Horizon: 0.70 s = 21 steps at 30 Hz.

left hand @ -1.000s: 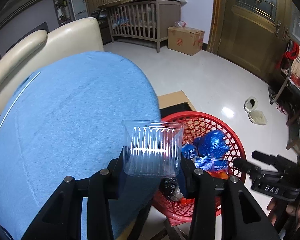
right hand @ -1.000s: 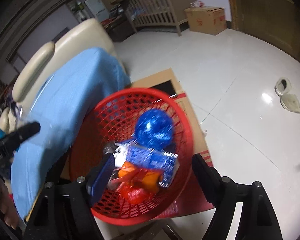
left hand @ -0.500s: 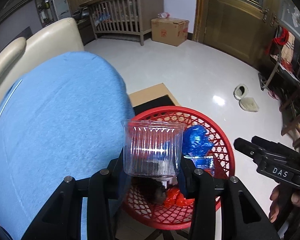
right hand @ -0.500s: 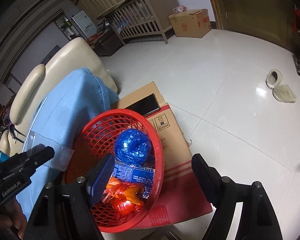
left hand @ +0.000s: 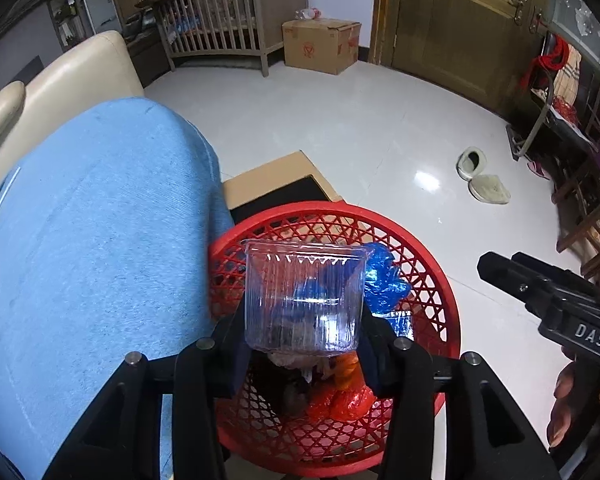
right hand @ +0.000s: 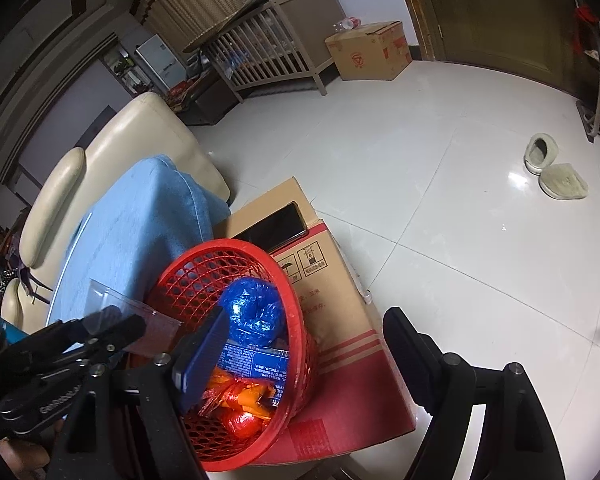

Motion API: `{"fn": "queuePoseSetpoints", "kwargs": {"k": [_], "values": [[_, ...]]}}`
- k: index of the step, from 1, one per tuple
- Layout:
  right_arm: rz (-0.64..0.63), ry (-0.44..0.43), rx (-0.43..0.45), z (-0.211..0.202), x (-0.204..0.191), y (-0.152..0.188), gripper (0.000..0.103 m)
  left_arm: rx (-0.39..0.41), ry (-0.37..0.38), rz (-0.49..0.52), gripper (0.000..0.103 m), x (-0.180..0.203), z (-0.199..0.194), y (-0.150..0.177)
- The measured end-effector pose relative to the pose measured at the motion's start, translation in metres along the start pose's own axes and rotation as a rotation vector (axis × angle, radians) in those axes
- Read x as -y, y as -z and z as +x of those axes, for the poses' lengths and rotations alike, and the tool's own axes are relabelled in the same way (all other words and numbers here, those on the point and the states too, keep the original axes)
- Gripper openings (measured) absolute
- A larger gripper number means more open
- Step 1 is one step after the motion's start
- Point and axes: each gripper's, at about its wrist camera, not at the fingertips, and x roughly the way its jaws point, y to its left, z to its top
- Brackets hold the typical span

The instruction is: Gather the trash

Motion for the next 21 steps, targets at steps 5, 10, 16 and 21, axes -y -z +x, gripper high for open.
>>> {"fn": "queuePoseSetpoints", "kwargs": {"k": [5, 10, 16, 21], "values": [[-0.003, 0.003, 0.012, -0.007, -0.001, -0.002, 0.082, 0.0, -0.018, 0.003, 0.05, 0.002, 0.005, -0.004], [-0.015, 0.007, 0.039, -0.021, -0.004, -0.006, 0.082, 0.004, -0.032, -0.023, 0.077, -0.005, -0.004, -0.006], [-0.05, 0.0, 0.079, -0.04, -0.021, -0.009, 0.082, 0.07, -0.038, -0.067, 0.078, -0.027, -0.037, 0.004], [-0.092, -0.023, 0.12, -0.057, -0.043, -0.008, 0.082, 0.191, -0.061, -0.157, 0.078, -0.061, -0.086, 0.022]]}}
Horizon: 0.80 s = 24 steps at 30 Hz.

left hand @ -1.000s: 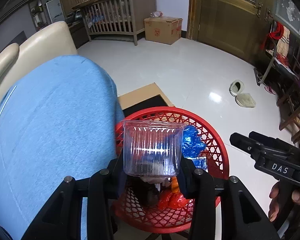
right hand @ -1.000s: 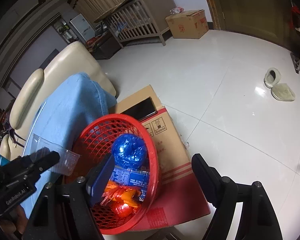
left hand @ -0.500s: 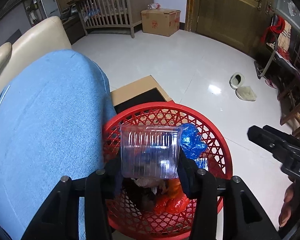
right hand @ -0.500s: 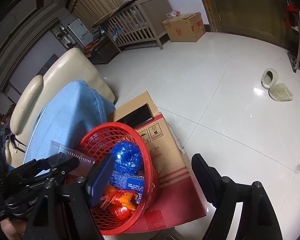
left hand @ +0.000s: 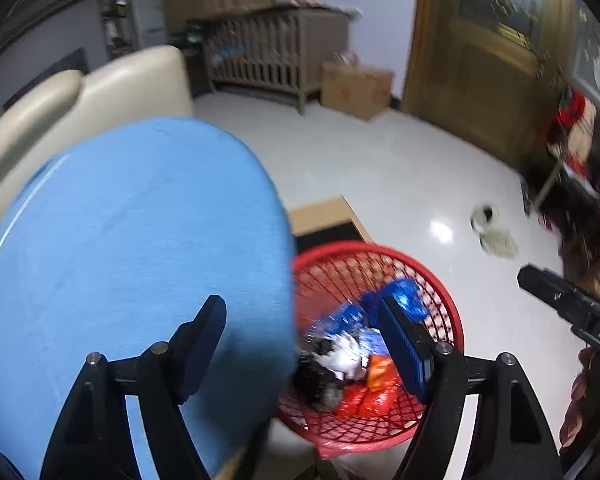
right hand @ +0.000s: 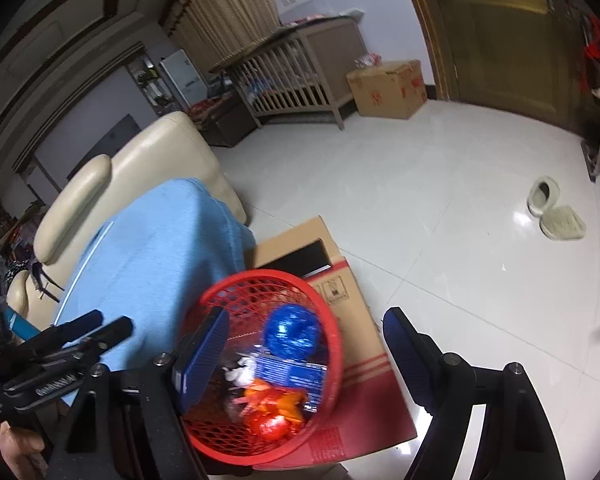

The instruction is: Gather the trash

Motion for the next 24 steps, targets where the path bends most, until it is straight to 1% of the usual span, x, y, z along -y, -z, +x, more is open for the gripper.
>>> {"fn": "queuePoseSetpoints", "kwargs": {"k": [1, 3, 6, 7, 8, 9, 11, 15, 16, 17, 19, 24], "values": [[-0.011, -0.007, 0.01, -0.005, -0.006, 0.0, 0.082, 0.047, -0.022, -0.031, 0.078, -0.011, -0.015, 0.002], [-0.032, -0.016, 0.026, -0.01, -0.017, -0.001, 0.084, 0.113, -0.064, -0.069, 0.081, -0.028, -0.038, 0.006], [-0.064, -0.03, 0.043, -0.018, -0.035, 0.001, 0.085, 0.167, -0.12, -0.105, 0.084, -0.048, -0.063, 0.014], [-0.073, -0.038, 0.045, -0.02, -0.041, 0.001, 0.086, 0.176, -0.132, -0.111, 0.087, -0.053, -0.068, 0.017], [-0.083, -0.044, 0.048, -0.021, -0.048, 0.003, 0.089, 0.181, -0.144, -0.115, 0.089, -0.057, -0.074, 0.021], [-0.092, -0.048, 0.051, -0.021, -0.052, 0.005, 0.091, 0.185, -0.157, -0.119, 0.089, -0.061, -0.078, 0.026], [-0.122, -0.056, 0.055, -0.022, -0.066, 0.011, 0.091, 0.183, -0.17, -0.126, 0.089, -0.065, -0.082, 0.036], [-0.221, -0.051, 0.042, -0.019, -0.094, 0.033, 0.092, 0.165, -0.13, -0.144, 0.089, -0.069, -0.09, 0.057], [-0.255, -0.038, 0.038, -0.018, -0.1, 0.041, 0.093, 0.165, -0.125, -0.145, 0.089, -0.07, -0.093, 0.061], [-0.289, -0.019, 0.033, -0.016, -0.105, 0.051, 0.098, 0.166, -0.124, -0.147, 0.089, -0.069, -0.095, 0.064], [-0.326, 0.011, 0.025, -0.011, -0.11, 0.068, 0.099, 0.158, -0.117, -0.154, 0.089, -0.072, -0.097, 0.071], [-0.297, 0.031, 0.004, -0.001, -0.109, 0.093, 0.099, 0.154, -0.12, -0.148, 0.09, -0.072, -0.107, 0.086]]}}
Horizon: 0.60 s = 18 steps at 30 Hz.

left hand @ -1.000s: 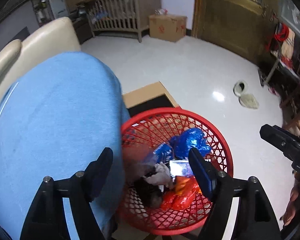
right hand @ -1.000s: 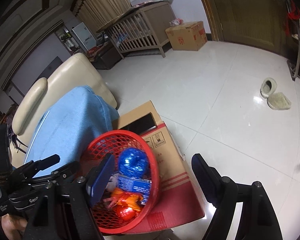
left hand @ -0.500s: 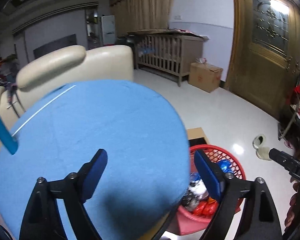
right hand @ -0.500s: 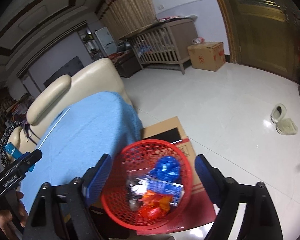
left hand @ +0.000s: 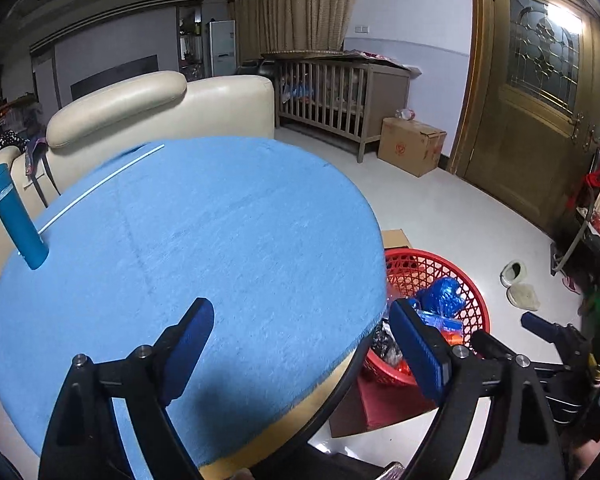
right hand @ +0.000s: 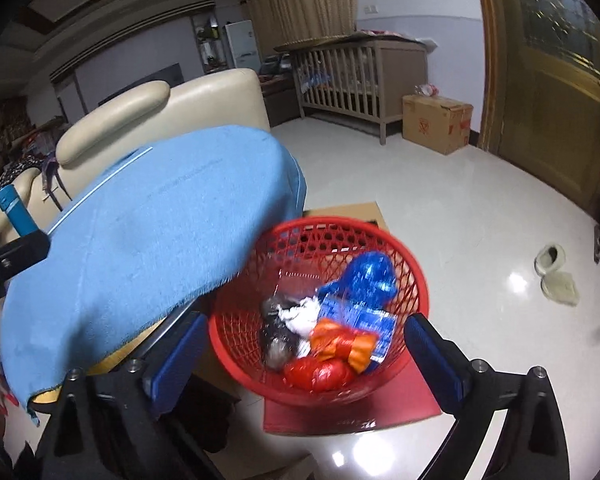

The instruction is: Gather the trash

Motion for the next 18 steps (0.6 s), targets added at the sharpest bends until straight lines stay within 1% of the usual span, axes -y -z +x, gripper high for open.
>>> {"fn": "queuePoseSetpoints", "kwargs": {"k": [3, 6, 10, 18], "values": [[0.003, 0.016, 0.019, -0.003, -0.007, 0.005, 0.099, -0.009, 0.012, -0.008, 0.09, 0.002, -0.002, 0.008], [0.0, 0.016, 0.053, -0.011, -0.011, 0.007, 0.099, -0.014, 0.014, 0.004, 0.09, 0.006, -0.004, 0.014], [0.013, 0.024, 0.075, -0.015, -0.012, 0.004, 0.099, 0.016, -0.04, 0.035, 0.09, 0.01, -0.012, 0.016], [0.009, 0.037, 0.105, -0.021, -0.018, 0.004, 0.099, 0.004, -0.051, -0.021, 0.09, -0.002, -0.009, 0.018]]}}
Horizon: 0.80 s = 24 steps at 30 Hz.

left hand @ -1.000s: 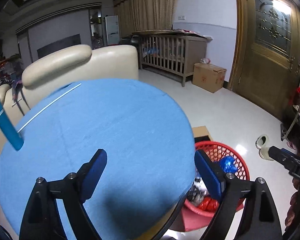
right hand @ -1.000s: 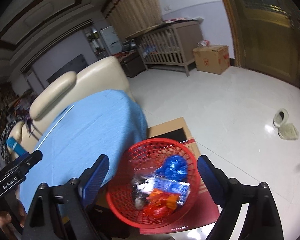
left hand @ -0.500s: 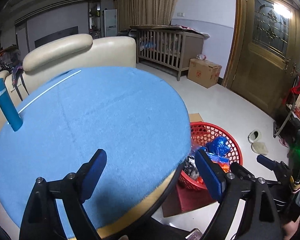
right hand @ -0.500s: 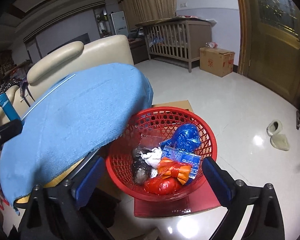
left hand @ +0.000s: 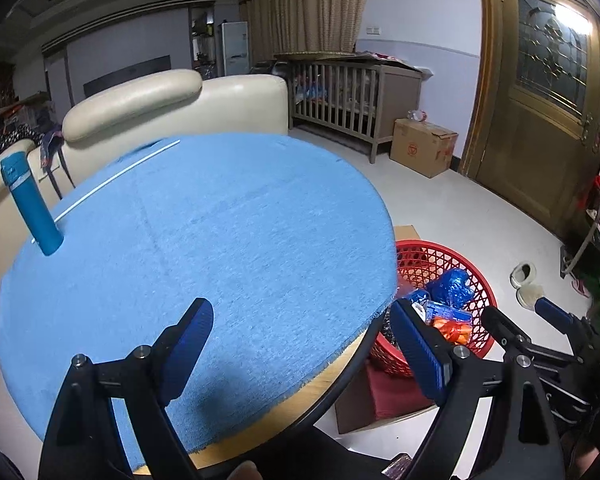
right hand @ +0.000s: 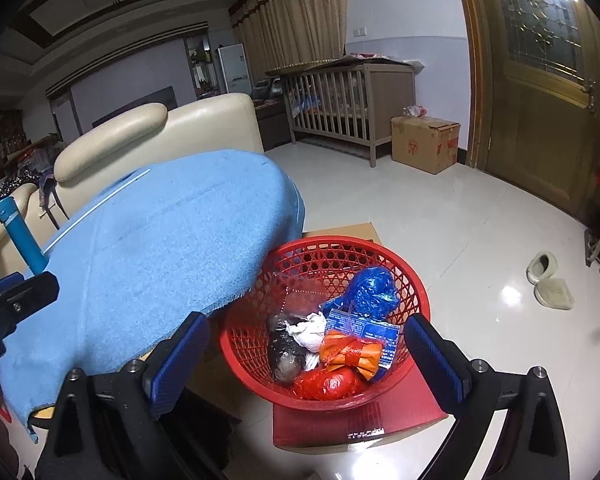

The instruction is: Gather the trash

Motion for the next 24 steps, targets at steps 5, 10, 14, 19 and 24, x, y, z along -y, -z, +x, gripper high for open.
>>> {"fn": "queuePoseSetpoints", "kwargs": {"k": [5, 10, 14, 19, 24], "values": [[-0.016, 0.005, 0.004, -0.002, -0.006, 0.002, 0.099, -0.012, 0.003, -0.018, 0.09, -0.004, 0.001, 0.002], [-0.037, 0.003, 0.003, -0.003, -0.013, 0.006, 0.099, -0.005, 0.003, -0.017, 0.09, -0.004, -0.001, 0.003], [-0.042, 0.004, 0.003, -0.003, -0.014, 0.007, 0.099, -0.007, 0.005, -0.015, 0.09, -0.004, 0.0, 0.003], [-0.034, 0.011, 0.005, -0.004, -0.012, 0.006, 0.099, -0.006, 0.006, -0.012, 0.09, -0.003, 0.0, 0.004], [-0.034, 0.016, 0.01, -0.005, -0.011, 0.006, 0.099, -0.005, 0.012, 0.001, 0.09, -0.001, 0.0, 0.005]]}}
